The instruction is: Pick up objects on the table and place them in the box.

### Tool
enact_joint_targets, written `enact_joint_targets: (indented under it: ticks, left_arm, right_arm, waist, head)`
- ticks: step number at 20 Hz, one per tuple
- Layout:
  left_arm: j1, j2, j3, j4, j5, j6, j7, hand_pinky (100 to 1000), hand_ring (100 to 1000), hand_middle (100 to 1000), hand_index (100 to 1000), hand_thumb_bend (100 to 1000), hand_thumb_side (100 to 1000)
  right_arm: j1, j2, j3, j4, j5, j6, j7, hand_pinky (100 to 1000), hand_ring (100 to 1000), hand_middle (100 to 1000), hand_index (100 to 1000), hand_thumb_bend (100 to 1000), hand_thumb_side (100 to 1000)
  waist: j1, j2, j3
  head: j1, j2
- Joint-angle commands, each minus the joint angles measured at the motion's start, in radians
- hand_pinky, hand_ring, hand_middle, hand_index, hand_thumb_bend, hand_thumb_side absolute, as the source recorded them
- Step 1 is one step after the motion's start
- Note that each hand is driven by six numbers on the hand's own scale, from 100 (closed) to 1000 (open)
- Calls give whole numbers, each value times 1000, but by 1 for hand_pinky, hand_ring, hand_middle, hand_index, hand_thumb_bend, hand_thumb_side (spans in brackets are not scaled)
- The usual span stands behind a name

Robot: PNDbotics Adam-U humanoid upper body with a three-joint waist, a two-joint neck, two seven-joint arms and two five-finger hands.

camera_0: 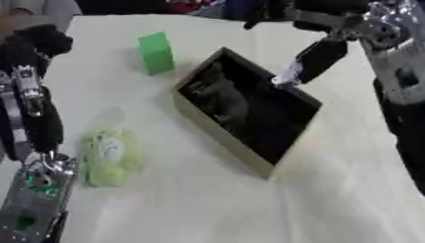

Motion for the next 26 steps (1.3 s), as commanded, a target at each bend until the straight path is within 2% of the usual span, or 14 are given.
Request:
enact_joint_targets:
  ticks: [1, 4, 5, 7, 10, 14, 17, 21, 26]
  left_arm:
    - [-5, 27, 10, -16, -4, 0, 5, 668, 627, 561, 689, 124, 894]
    - [-2, 51, 17, -16, -35, 4, 15, 672, 635, 575, 704, 125, 895]
    - [0, 64, 18, -16, -52, 7, 17, 676, 643, 587, 716, 127, 895]
    - [6, 94, 20, -16, -95, 17, 20, 685, 661, 607, 739, 127, 899]
    - [25, 162, 16, -16, -182, 44, 9, 695, 681, 628, 773, 125, 907]
    - [61, 249, 1, -16, -265, 66, -10, 708, 703, 650, 813, 145, 913]
    - [81, 300, -5, -16, -313, 79, -21, 720, 722, 663, 837, 198, 901]
    - [101, 360, -13, -16, -383, 108, -58, 740, 756, 694, 871, 259, 909]
    - [118, 457, -24, -16, -489, 139, -156, 782, 808, 746, 926, 343, 934]
  right_arm:
    - [5, -43, -57, -100, -120, 29, -42, 952, 956, 891, 909, 309, 548]
    - [33, -63, -84, -150, -266, 88, -147, 962, 958, 889, 910, 189, 598]
    - [40, -69, -89, -161, -306, 105, -177, 965, 957, 888, 910, 142, 661]
    - [52, -78, -96, -176, -372, 133, -223, 969, 953, 882, 907, 117, 690]
    - [66, -86, -105, -193, -456, 164, -291, 977, 950, 875, 903, 117, 688]
    - [84, -91, -111, -212, -537, 176, -361, 989, 952, 880, 907, 102, 728]
    - [100, -93, -120, -222, -580, 180, -400, 994, 952, 877, 903, 102, 732]
    - [114, -95, -127, -234, -592, 188, -423, 996, 953, 878, 900, 107, 725]
    - [126, -92, -133, -247, -585, 195, -438, 997, 952, 876, 898, 114, 712]
  waist:
    - [1, -30, -3]
    - [1, -33, -4]
    - [2, -34, -4]
    - [3, -36, -4]
    - [7, -42, -4]
    - [11, -51, -1]
    - [11, -56, -1]
    - [10, -63, -3]
    - [11, -72, -4]
  head:
    - [2, 5]
    - [2, 12]
    - [3, 15]
    - [3, 19]
    - [1, 30]
    - [-14, 55]
    - [-32, 63]
    - [-42, 69]
    - [-44, 73]
